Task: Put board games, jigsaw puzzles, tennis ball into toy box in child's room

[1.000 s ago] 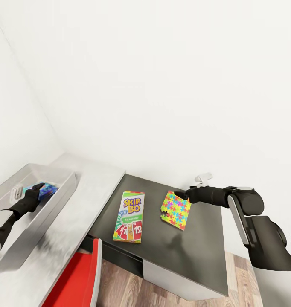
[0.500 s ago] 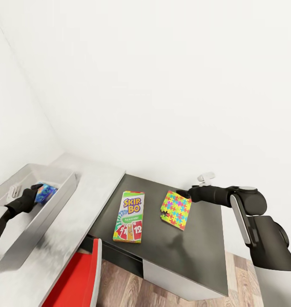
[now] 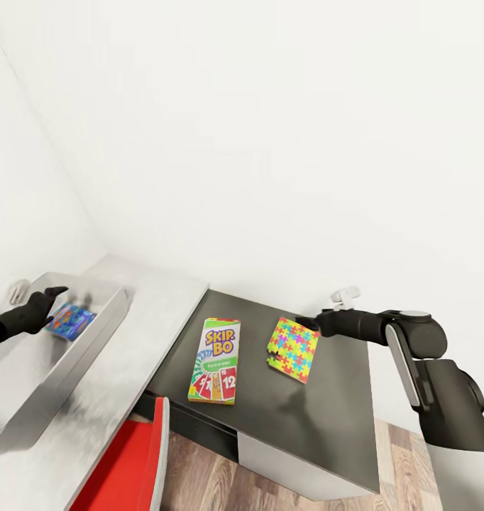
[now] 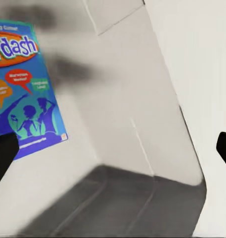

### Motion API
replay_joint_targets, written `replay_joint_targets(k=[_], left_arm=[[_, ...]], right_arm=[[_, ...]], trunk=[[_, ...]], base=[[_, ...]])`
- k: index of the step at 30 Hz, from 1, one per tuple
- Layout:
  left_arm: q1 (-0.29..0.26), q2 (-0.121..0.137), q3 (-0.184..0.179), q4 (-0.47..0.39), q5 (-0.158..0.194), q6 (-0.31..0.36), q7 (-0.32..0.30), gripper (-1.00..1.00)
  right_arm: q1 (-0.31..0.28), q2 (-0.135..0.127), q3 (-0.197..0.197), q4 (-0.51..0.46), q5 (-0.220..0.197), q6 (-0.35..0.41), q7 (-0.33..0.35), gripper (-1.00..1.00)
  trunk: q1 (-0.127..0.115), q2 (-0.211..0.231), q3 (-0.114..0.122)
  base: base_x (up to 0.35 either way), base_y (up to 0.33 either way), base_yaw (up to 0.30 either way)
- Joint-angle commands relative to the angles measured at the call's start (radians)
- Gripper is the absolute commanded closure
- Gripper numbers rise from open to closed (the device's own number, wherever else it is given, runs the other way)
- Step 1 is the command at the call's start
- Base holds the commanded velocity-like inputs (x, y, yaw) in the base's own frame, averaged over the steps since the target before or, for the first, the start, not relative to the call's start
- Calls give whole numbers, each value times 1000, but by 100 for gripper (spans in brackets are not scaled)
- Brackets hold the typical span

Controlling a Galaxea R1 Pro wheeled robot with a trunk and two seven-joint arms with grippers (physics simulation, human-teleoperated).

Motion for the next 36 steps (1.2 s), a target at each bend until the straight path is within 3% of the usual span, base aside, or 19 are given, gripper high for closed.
replay_joint_targets(k=[1, 7, 8, 9, 11, 13, 15, 18, 20, 21, 22, 24, 25, 26, 27, 28, 29, 30, 36], left_arm=[[7, -2, 3, -33, 10, 25, 10, -100], [91, -13, 5, -338, 74, 115, 19, -100], [149, -15, 2, -504, 143, 128, 21, -100], [182, -16, -3, -593, 195, 133, 22, -100], [217, -25, -28, -692, 269, 137, 22, -100], [233, -39, -55, -741, 303, 138, 20, -100], [250, -70, -100, -793, 341, 140, 6, -100], [250, -109, -141, -810, 354, 141, -4, -100], [229, -163, -224, -821, 361, 141, -10, -100], [220, -174, -253, -822, 362, 140, -9, -100], [199, -200, -332, -824, 360, 138, -2, -100], [178, -228, -404, -826, 357, 136, 8, -100], [155, -261, -470, -826, 355, 136, 26, -100], [146, -279, -499, -826, 355, 136, 39, -100], [124, -397, -642, -826, 337, 129, 173, -100], [125, -437, -697, -823, 309, 122, 236, -100], [128, -457, -723, -820, 290, 116, 265, -100], [195, -575, -888, -773, 171, 46, 397, -100], [270, -598, -914, -783, 167, 37, 408, -100]], right_arm=[[-1, -3, -1, -1, 2, 5, 4, -100], [7, -54, -38, -1, 2, -7, 27, -100], [11, -66, -72, -1, 2, -74, 87, -100], [12, -71, -106, -1, 2, -121, 140, -100], [15, -75, -166, -1, 2, -170, 208, -100], [16, -77, -198, -1, 2, -189, 238, -100], [18, -79, -234, -1, 2, -205, 270, -100], [19, -78, -245, -1, 2, -208, 281, -100], [24, -77, -250, -1, 3, -210, 287, -100], [26, -77, -251, -1, 4, -211, 287, -100], [39, -77, -254, -1, 6, -211, 287, -100], [53, -78, -256, -1, 7, -212, 287, -100], [69, -79, -256, 0, 9, -215, 286, -100], [76, -79, -257, 0, 10, -217, 285, -100], [118, -81, -261, 1, 13, -229, 275, -100], [127, -83, -266, 1, 13, -240, 273, -100], [131, -84, -270, 1, 13, -246, 271, -100], [160, -94, -311, 1, 15, -276, 254, -100], [177, -126, -326, 1, 15, -277, 243, -100]], trunk=[[0, -1, -1], [0, -1, -1], [0, -1, -1], [0, -1, -1], [0, -1, -1], [0, -1, -1], [0, -1, -1], [0, -1, -1], [0, -1, -1], [0, -1, 0], [0, -1, 1], [0, -1, 4], [0, -1, 5], [0, -1, 7], [0, -1, 8], [0, -1, 10], [0, -1, 11], [0, -1, 13], [0, -1, 22]], base=[[0, 0, 0], [0, 0, 0], [0, 0, 0], [0, 0, 0], [0, 0, 0], [0, 0, 0], [0, 0, 0], [0, 0, 0], [0, 0, -8], [0, 0, -28], [0, 0, -49], [0, 0, -62], [0, 0, -71], [0, 0, -75], [0, 0, -102], [0, 0, -108], [0, 0, -110], [0, 0, -111], [0, 0, -111]])
